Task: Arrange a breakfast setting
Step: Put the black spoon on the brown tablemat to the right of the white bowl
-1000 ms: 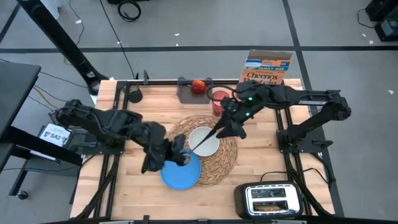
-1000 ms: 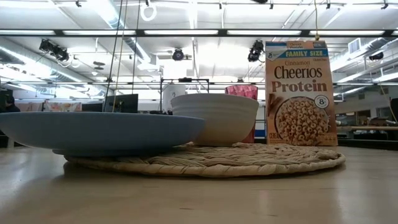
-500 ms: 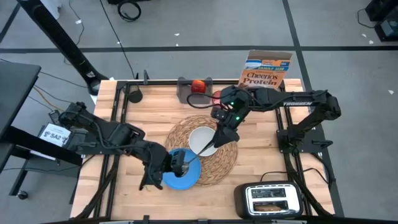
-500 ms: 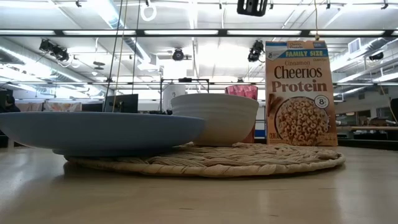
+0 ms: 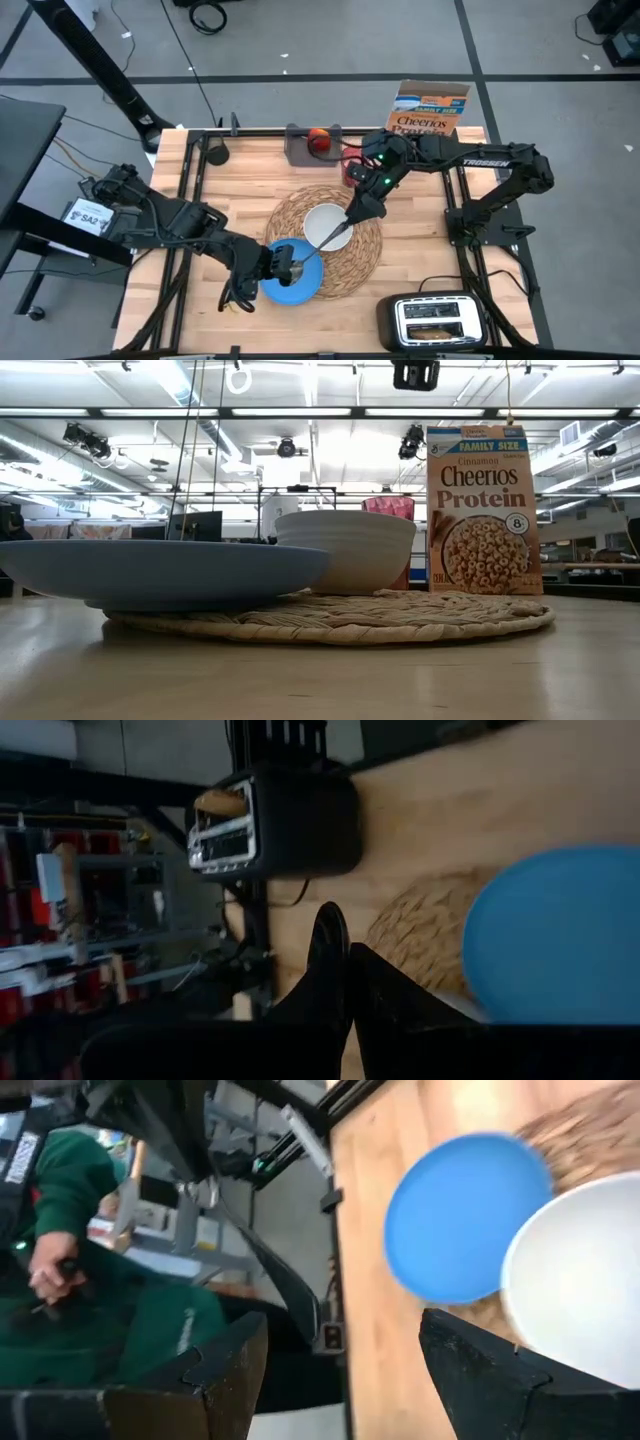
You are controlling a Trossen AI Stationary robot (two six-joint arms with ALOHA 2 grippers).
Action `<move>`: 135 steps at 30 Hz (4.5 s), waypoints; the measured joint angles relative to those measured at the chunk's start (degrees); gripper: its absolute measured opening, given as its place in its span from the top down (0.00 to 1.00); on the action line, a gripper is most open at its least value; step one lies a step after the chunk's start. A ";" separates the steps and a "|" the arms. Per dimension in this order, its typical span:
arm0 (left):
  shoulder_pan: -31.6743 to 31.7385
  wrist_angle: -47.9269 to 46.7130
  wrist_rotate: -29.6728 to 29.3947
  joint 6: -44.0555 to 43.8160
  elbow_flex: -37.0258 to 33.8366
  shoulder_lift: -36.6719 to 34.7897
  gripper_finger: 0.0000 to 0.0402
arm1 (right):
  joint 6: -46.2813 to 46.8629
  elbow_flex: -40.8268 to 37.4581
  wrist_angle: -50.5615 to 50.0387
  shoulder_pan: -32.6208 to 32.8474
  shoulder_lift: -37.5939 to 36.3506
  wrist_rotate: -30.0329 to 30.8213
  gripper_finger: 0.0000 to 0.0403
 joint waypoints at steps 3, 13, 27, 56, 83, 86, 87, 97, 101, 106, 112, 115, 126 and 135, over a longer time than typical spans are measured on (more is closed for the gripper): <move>0.01 0.21 -1.10 1.21 0.00 0.00 0.97 | 2.88 0.00 1.24 0.35 0.68 -1.68 0.34; 1.31 1.44 -2.94 1.35 -0.04 0.02 0.97 | 10.06 0.02 7.25 0.29 0.60 -5.17 0.53; 1.65 1.86 -3.09 1.47 -0.05 0.09 0.97 | 11.12 0.02 8.54 -0.26 0.60 -4.91 0.63; 1.61 2.16 -3.79 -2.03 -0.17 0.11 0.83 | 14.85 0.15 10.79 -0.24 0.43 -5.44 0.97; 7.39 -23.60 -9.08 -67.08 -0.07 -18.75 0.39 | 16.96 0.00 0.24 -2.05 -8.97 14.01 0.98; 9.58 -25.00 -9.50 -79.00 -0.07 -21.73 0.39 | 19.24 0.04 -7.61 0.75 -11.57 24.44 0.98; 10.20 -25.89 -9.87 -81.61 -0.07 -22.61 0.39 | 20.29 0.04 -10.91 2.03 -12.34 28.06 0.98; 11.64 -26.93 -17.56 -90.78 -0.07 -28.48 0.49 | 43.59 0.04 -35.49 16.99 -14.78 56.51 0.98; 11.62 -26.29 -19.46 -93.70 -0.09 -29.65 0.53 | 57.13 -0.30 -41.87 22.77 -12.65 62.45 0.98; 11.62 -26.10 -19.89 -95.19 -0.09 -29.70 0.55 | 72.81 -1.16 -46.96 28.46 -8.51 66.49 0.98; 11.62 -26.10 -19.86 -94.93 -0.09 -29.73 0.55 | 88.37 -1.16 -51.77 32.21 -3.75 70.02 0.98; 11.62 -26.10 -19.85 -94.93 -0.09 -29.71 0.55 | 88.59 -1.16 -50.45 32.34 -0.84 70.18 0.98; 11.62 -26.07 -19.84 -98.63 -0.09 -29.68 0.55 | 89.07 -1.20 -46.56 32.51 10.37 73.45 0.98; 11.62 -26.03 -20.45 -99.72 -0.11 -28.74 0.55 | 89.10 -1.20 -39.57 31.84 17.05 74.45 0.98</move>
